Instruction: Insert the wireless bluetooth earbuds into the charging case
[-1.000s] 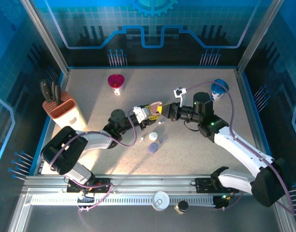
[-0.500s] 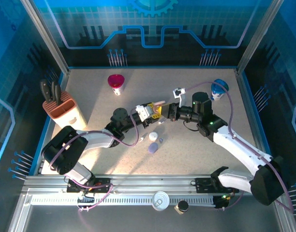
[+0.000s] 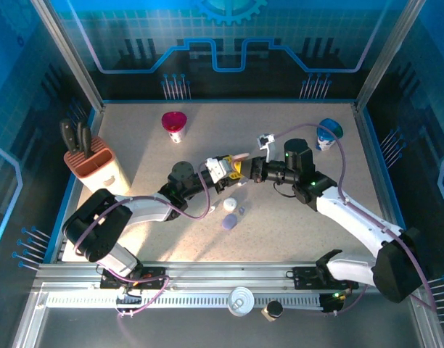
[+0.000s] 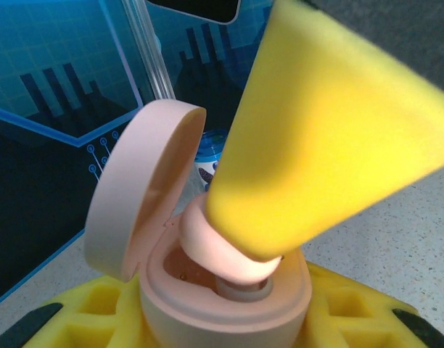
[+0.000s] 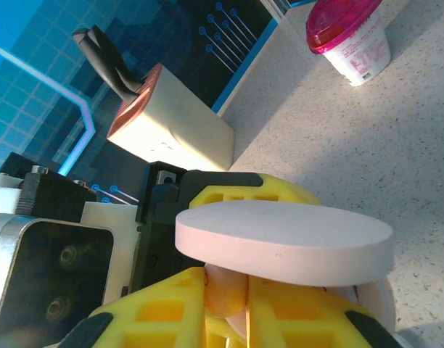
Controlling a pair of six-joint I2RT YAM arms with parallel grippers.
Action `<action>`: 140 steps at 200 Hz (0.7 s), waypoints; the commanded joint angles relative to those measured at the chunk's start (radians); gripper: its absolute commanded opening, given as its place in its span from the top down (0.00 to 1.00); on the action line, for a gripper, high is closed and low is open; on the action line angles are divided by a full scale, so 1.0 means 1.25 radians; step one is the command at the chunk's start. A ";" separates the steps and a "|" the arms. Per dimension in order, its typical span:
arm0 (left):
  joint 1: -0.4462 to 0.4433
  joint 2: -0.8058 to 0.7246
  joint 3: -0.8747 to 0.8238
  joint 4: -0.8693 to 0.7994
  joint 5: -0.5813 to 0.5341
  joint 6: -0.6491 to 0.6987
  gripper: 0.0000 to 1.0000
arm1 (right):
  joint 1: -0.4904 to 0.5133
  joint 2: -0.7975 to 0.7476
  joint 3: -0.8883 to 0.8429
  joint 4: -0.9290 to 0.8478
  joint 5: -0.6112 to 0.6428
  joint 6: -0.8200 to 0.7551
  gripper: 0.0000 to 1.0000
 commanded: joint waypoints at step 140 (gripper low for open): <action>-0.004 0.017 0.010 0.004 -0.029 -0.014 0.63 | -0.009 -0.122 0.015 -0.078 -0.001 -0.145 0.57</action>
